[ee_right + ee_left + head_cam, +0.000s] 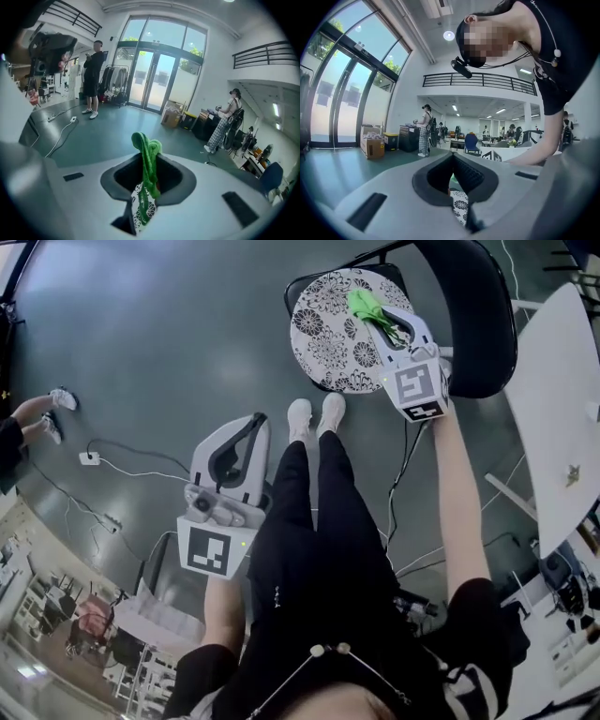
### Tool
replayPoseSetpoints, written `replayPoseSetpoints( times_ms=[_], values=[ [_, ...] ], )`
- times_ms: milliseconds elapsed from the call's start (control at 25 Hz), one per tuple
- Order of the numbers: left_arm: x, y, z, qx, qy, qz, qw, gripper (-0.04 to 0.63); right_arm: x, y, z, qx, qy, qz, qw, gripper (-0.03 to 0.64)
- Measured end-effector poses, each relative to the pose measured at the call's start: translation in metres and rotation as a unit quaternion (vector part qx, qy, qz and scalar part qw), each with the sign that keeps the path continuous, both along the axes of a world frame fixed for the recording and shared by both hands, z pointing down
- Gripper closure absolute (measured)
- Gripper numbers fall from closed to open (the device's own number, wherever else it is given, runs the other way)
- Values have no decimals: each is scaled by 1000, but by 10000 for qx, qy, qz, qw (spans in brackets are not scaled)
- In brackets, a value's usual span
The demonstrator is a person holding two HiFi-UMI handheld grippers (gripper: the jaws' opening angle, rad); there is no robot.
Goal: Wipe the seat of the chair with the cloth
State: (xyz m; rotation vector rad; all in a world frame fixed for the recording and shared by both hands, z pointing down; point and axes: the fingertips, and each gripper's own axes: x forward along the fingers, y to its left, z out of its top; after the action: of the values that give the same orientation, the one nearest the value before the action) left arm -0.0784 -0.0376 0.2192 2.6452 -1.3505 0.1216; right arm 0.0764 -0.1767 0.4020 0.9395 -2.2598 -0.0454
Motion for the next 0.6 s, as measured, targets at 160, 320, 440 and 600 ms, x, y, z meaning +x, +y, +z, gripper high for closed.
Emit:
replayPoseSetpoints(
  times_ms=[160, 320, 440, 600],
  values=[
    [4, -7, 38, -159, 51, -42, 9999, 591, -11, -20, 68, -188, 335, -324, 9987, 532],
    [-1, 0, 78, -520, 128, -193, 9984, 591, -25, -24, 126, -290, 725, -826, 9935, 532],
    [-6, 5, 105, -795, 130, -351, 9961, 591, -33, -28, 167, -410, 906, -1113, 9888, 532],
    [-6, 5, 128, -1001, 71, -411, 9941, 591, -38, -47, 212, -526, 1119, -1225, 9847, 532]
  ],
)
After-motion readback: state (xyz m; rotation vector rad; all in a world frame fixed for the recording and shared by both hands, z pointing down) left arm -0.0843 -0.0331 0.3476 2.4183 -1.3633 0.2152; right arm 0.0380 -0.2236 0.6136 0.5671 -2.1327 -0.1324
